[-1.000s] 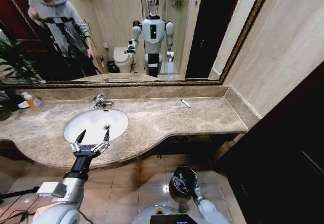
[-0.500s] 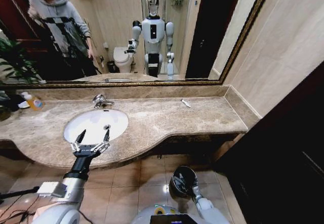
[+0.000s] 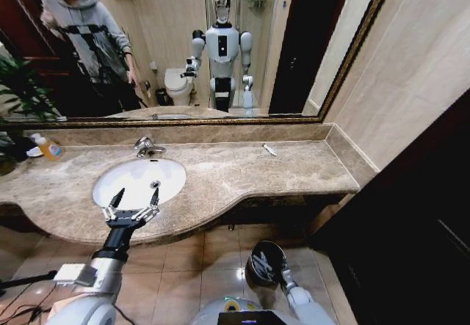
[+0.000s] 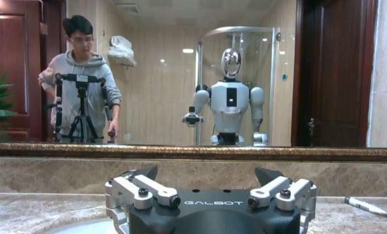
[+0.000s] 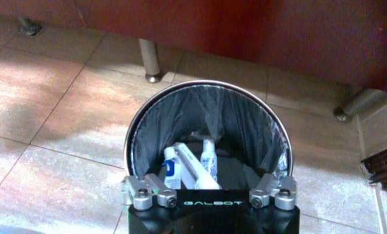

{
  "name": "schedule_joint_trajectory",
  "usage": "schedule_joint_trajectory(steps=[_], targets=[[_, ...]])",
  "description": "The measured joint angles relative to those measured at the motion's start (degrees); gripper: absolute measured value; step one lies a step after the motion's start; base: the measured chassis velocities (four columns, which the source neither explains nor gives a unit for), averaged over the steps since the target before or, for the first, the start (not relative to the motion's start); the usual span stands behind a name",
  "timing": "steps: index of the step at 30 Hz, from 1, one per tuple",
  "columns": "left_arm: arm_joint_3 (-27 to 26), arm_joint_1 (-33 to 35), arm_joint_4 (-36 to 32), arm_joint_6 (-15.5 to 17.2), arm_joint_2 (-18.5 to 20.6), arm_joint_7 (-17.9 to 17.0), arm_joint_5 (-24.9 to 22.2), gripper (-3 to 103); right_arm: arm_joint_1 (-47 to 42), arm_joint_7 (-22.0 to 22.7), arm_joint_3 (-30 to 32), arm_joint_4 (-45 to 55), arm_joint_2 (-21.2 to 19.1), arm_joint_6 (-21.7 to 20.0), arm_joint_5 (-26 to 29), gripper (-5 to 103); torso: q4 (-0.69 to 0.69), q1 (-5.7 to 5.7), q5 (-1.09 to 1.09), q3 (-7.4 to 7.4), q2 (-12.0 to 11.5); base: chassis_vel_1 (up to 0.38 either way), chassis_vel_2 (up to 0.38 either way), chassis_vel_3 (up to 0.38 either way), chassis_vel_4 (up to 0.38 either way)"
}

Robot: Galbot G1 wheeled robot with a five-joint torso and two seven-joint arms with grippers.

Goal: Pick up the trash from the sink and place it in the trash bin.

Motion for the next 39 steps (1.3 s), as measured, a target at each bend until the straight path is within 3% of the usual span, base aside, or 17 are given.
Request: schedule_joint_trajectory(steps=[3, 11, 18, 20, 22, 23, 26, 29, 31, 36, 39], targets=[[0.0, 0.0, 0.0, 0.0, 0.0, 0.0, 0.0, 100, -0.3, 0.0, 0.0, 0.0, 0.0, 0.5, -0.1, 95, 0.0, 0.0, 0.0, 0.0, 0.0, 0.0, 0.0, 0.0, 0.0], [0.0, 0.0, 0.0, 0.0, 0.0, 0.0, 0.0, 100, -1.8, 0.2, 0.1, 2.2, 0.0, 0.9, -0.5, 100, 0.0, 0.0, 0.0, 0.0, 0.0, 0.0, 0.0, 0.0, 0.0], [0.0, 0.0, 0.0, 0.0, 0.0, 0.0, 0.0, 100, -16.8, 6.9, 1.9, 26.4, -2.3, 7.6, -2.2, 100, 0.0, -0.01, -0.01, 0.0, 0.0, 0.0, 0.0, 0.0, 0.0], [0.0, 0.0, 0.0, 0.0, 0.0, 0.0, 0.0, 100, -18.7, 7.0, 2.4, 29.4, -2.7, 8.1, -2.1, 100, 0.0, -0.01, -0.01, -0.01, 0.0, 0.0, 0.0, 0.0, 0.0], [0.0, 0.0, 0.0, 0.0, 0.0, 0.0, 0.0, 100, -24.1, 7.5, 3.5, 38.7, -3.1, 8.9, -0.7, 100, 0.01, 0.0, 0.01, -0.01, 0.0, 0.0, 0.0, 0.0, 0.0], [0.0, 0.0, 0.0, 0.0, 0.0, 0.0, 0.0, 100, -24.1, 7.5, 3.5, 38.7, -3.1, 8.9, -0.7, 100, 0.01, 0.0, 0.01, -0.01, 0.0, 0.0, 0.0, 0.0, 0.0], [0.0, 0.0, 0.0, 0.0, 0.0, 0.0, 0.0, 100, -32.0, 7.9, 5.0, 51.2, -3.0, 8.8, 2.6, 100, -0.01, 0.0, 0.0, 0.0, 0.0, 0.0, 0.0, 0.0, 0.0], [0.0, 0.0, 0.0, 0.0, 0.0, 0.0, 0.0, 100, -33.6, 7.9, 5.4, 53.8, -2.9, 8.7, 3.2, 100, -0.01, -0.01, 0.01, -0.01, 0.0, 0.0, 0.0, 0.0, 0.0], [0.0, 0.0, 0.0, 0.0, 0.0, 0.0, 0.0, 100, -39.6, 8.1, 6.8, 66.4, -2.4, 7.3, 5.7, 100, -0.02, -0.01, -0.01, -0.01, 0.0, 0.0, 0.0, 0.0, 0.0], [0.0, 0.0, 0.0, 0.0, 0.0, 0.0, 0.0, 100, -42.5, 6.6, 8.0, 81.3, -1.8, 3.7, 7.5, 100, 0.0, 0.0, -0.01, 0.0, 0.0, 0.0, 0.0, 0.0, 0.0], [0.0, 0.0, 0.0, 0.0, 0.0, 0.0, 0.0, 100, -42.6, 6.1, 8.0, 84.4, -1.7, 2.6, 7.6, 100, 0.0, 0.0, 0.0, 0.0, 0.0, 0.0, 0.0, 0.0, 0.0]])
